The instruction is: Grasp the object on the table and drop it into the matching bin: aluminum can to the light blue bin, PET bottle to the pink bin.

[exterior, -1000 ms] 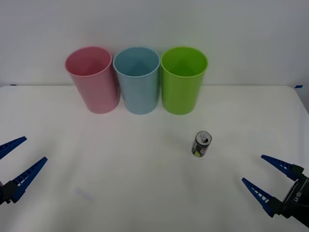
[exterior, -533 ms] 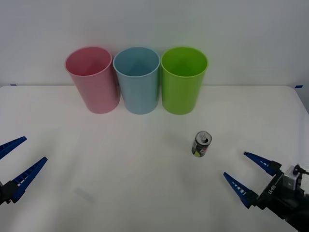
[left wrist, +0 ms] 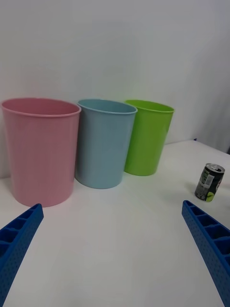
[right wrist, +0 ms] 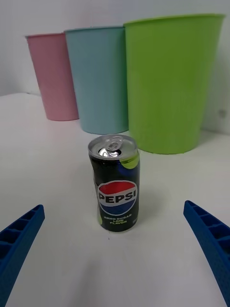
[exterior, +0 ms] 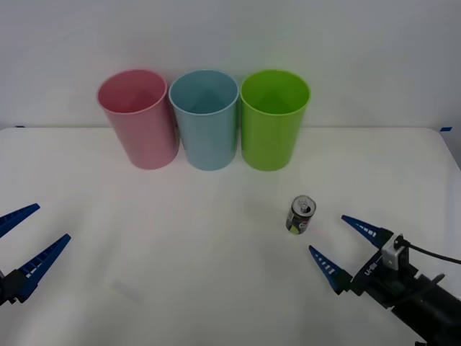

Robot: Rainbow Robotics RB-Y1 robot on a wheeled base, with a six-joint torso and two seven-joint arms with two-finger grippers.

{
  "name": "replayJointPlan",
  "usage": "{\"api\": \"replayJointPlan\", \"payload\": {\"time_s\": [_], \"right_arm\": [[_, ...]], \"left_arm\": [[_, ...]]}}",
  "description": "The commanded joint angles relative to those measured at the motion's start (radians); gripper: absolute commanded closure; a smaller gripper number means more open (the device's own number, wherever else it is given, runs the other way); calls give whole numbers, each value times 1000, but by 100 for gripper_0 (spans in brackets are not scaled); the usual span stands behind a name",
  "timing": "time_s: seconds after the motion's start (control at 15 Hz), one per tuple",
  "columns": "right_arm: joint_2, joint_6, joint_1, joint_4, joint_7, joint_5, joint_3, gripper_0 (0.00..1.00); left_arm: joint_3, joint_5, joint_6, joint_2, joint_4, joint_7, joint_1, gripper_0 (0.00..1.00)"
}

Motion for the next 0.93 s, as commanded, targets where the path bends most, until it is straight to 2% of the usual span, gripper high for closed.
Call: {"api": "replayJointPlan", "payload": {"time_s": [0.07,0.6,0.93], "right_arm": [[0,56,-15,0,2,-2,37,0],[-2,238,-78,0,2,-2,138,0],[-2,313,-112,12,0,-2,187,0]], "left_arm": [[0,0,0,0,0,0,0,0],[0,0,0,0,0,0,0,0],[0,0,0,0,0,0,0,0]]}}
